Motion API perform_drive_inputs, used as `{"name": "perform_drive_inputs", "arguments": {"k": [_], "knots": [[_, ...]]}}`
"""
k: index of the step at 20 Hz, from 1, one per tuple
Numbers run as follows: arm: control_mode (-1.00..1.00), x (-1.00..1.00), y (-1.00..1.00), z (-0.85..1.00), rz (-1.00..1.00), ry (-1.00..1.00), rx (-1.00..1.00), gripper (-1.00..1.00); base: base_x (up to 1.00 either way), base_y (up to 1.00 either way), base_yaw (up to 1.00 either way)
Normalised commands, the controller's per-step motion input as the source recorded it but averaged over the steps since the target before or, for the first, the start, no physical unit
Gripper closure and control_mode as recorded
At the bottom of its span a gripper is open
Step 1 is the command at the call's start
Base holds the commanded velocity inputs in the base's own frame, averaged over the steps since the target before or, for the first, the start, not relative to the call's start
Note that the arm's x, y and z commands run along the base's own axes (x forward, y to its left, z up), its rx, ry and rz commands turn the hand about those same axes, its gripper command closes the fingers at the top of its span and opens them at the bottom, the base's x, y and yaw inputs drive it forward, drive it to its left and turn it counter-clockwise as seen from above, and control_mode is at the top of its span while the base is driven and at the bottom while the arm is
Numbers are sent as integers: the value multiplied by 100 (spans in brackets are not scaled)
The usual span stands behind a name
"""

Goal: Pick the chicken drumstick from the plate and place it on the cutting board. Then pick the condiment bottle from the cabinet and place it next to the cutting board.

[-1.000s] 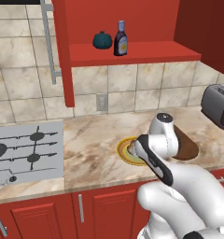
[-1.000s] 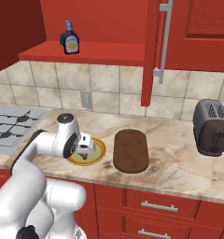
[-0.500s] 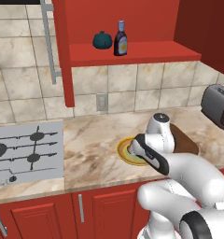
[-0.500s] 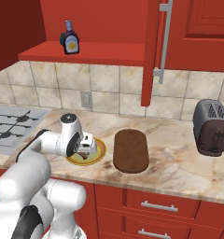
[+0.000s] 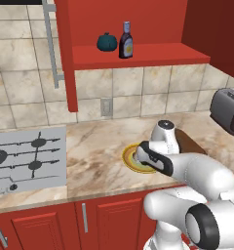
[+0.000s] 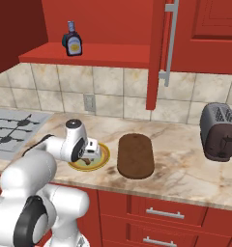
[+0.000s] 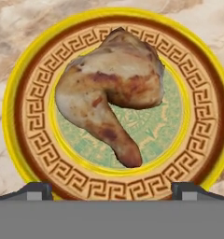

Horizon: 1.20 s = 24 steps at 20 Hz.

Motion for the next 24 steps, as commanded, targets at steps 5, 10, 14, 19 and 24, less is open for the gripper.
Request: {"name": "perform_drive_inputs", "arguments": {"k": [5, 10, 14, 19, 24], "knots": [[-100, 11, 0, -18, 1, 0, 0, -100, 0, 0, 0], [-100, 11, 0, -18, 0, 0, 0, -100, 0, 0, 0], [-100, 9, 0, -18, 0, 0, 0, -100, 0, 0, 0], [-100, 8, 0, -17, 0, 0, 0, -100, 0, 0, 0], [-100, 10, 0, -12, 0, 0, 0, -100, 0, 0, 0]]}}
